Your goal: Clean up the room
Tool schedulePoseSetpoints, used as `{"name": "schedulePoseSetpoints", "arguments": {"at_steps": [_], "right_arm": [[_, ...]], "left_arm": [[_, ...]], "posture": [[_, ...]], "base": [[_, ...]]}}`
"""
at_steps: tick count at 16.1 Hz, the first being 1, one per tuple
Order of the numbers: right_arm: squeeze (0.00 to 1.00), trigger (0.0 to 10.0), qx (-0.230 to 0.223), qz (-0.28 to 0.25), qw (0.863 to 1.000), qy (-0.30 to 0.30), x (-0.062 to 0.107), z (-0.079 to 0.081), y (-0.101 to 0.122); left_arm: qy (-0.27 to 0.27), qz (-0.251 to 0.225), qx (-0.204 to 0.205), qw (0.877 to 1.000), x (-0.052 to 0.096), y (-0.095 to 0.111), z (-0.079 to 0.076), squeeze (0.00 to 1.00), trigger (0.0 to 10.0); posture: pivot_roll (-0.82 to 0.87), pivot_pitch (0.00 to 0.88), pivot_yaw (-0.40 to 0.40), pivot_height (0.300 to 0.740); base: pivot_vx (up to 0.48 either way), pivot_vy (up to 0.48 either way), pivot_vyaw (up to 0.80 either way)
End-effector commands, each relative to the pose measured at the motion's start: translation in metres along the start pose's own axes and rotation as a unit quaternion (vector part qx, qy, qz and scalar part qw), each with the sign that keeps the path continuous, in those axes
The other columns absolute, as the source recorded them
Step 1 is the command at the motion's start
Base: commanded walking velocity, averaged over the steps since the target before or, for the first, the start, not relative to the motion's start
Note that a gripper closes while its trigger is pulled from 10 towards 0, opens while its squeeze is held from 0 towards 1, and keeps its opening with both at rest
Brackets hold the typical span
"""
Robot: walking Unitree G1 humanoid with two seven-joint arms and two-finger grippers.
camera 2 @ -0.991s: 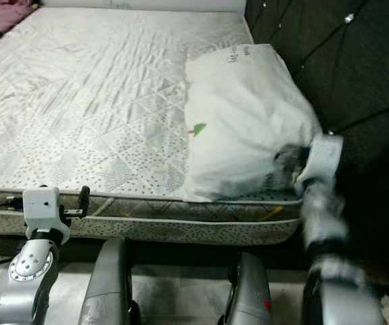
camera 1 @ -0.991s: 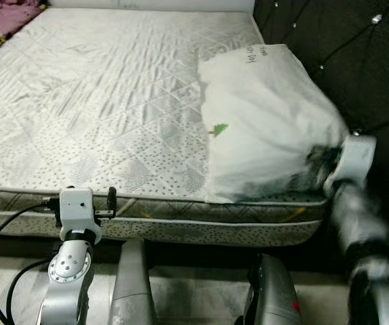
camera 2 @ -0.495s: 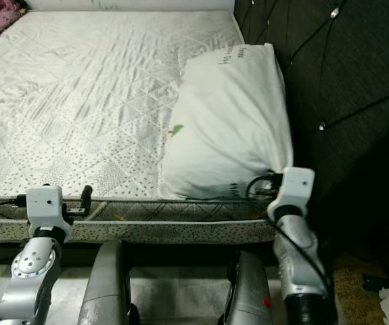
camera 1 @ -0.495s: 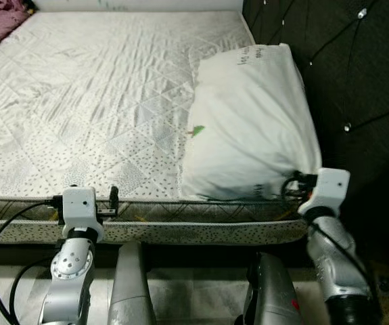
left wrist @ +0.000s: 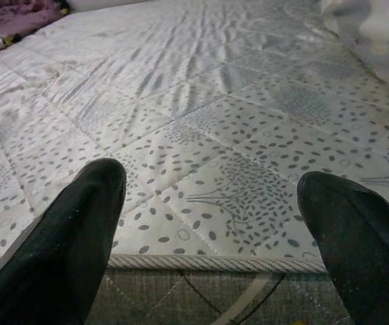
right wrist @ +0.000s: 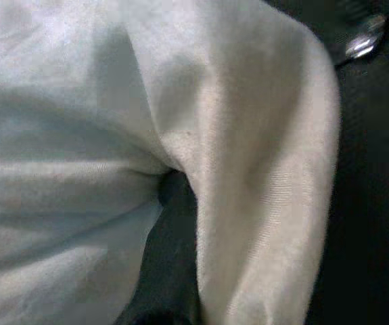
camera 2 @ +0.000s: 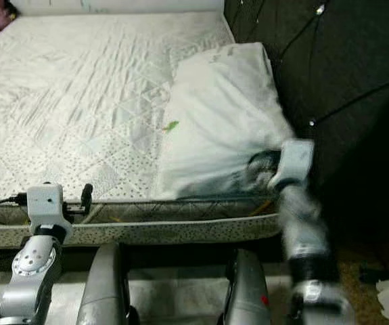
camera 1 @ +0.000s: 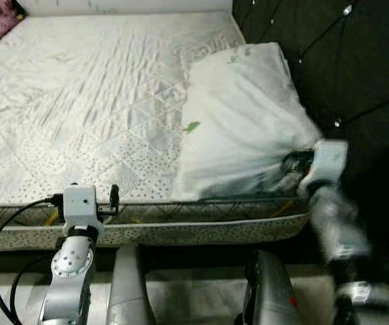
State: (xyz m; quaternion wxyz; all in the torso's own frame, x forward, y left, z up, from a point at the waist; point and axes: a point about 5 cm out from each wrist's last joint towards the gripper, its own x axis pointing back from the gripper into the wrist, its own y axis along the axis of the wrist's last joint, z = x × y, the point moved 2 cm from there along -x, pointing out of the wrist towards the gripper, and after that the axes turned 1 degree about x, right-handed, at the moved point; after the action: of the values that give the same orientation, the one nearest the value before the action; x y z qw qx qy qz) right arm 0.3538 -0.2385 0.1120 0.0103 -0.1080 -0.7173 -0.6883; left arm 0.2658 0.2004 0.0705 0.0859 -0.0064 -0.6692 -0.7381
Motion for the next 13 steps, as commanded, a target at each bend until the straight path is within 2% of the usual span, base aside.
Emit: {"name": "schedulePoseSetpoints", "arguments": {"at_steps": [1,3,5,8,10,13], "right_arm": [[0.0,0.0,-0.026,-0.003,0.999,-0.024,-0.009,-0.016,0.015],[0.0,0.0,-0.067,0.012,0.997,-0.036,-0.02,-0.028,0.027],[0.0,0.0,-0.082,0.002,0.995,-0.048,-0.029,-0.036,0.043],[0.0,0.0,-0.085,-0.014,0.995,-0.049,-0.036,-0.037,0.055],[0.0,0.0,-0.085,-0.032,0.994,-0.057,-0.039,-0.044,0.069],[0.0,0.0,-0.085,-0.032,0.994,-0.057,-0.039,-0.044,0.069]], "left_arm": [[0.002,0.002,-0.002,1.0,-0.002,0.0,0.002,0.0,10.0],[0.007,-0.001,-0.001,1.0,-0.004,0.0,0.003,0.0,10.0],[0.007,-0.009,-0.009,1.0,-0.008,0.003,0.002,0.0,10.0],[0.012,-0.013,-0.007,1.0,-0.016,0.006,0.003,0.0,10.0],[0.022,-0.029,0.004,0.999,-0.025,0.015,0.003,0.0,10.0],[0.022,-0.029,0.004,0.999,-0.025,0.015,0.003,0.0,10.0]], "posture": [[0.07,0.0,0.025,0.518],[0.08,0.0,0.016,0.518],[0.09,0.0,0.015,0.518],[0.09,0.0,0.022,0.518],[0.09,0.0,0.017,0.518],[0.09,0.0,0.017,0.518]], "base": [[0.0,0.0,0.0],[0.0,0.0,0.0],[0.0,0.0,0.0],[0.0,0.0,0.0],[0.0,0.0,0.0],[0.0,0.0,0.0]]}}
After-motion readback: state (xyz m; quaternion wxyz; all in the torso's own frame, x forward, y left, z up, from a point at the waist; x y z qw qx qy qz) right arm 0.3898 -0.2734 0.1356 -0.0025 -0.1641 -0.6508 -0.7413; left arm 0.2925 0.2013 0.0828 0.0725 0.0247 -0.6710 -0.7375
